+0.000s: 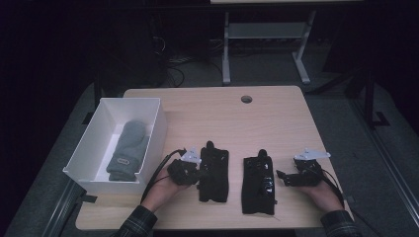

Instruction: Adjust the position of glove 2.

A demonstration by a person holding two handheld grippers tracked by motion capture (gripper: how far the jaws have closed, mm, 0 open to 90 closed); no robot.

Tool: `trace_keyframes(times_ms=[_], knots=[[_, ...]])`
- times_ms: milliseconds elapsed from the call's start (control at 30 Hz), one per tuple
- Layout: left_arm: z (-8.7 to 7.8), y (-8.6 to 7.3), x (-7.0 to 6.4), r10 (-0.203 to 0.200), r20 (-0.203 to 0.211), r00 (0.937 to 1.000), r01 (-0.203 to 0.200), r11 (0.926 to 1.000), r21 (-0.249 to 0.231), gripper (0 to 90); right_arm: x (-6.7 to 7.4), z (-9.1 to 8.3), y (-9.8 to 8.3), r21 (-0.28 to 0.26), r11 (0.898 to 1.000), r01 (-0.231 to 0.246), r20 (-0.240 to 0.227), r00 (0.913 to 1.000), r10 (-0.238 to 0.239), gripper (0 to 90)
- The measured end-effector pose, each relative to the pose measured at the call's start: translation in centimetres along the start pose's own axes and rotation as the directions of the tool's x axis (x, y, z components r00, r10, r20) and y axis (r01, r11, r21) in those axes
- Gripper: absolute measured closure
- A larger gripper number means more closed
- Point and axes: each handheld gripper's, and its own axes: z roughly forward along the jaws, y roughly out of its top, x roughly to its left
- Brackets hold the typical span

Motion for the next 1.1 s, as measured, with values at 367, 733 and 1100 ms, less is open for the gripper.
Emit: trace_keyframes(times_ms=[367,733,1100], knots=[[1.0,-0.4,2.3,-0.12,-0.102,0.9875,0.121,0.9927,0.002,59.6,0.0,0.0,0.0,0.0,1.0,0.0,-0.002,1.0,0.0,13.0],[2.4,-0.4,2.7,-0.131,-0.105,0.9857,0.134,0.9907,0.023,66.9,0.0,0.0,0.0,0.0,1.0,0.001,-0.004,1.0,-0.001,12.9],[2.4,-0.6,2.8,-0.179,-0.066,0.9817,0.179,0.9838,0.004,87.0,0.1,0.0,0.1,0.008,1.0,0.011,-0.013,0.9999,-0.011,14.4]])
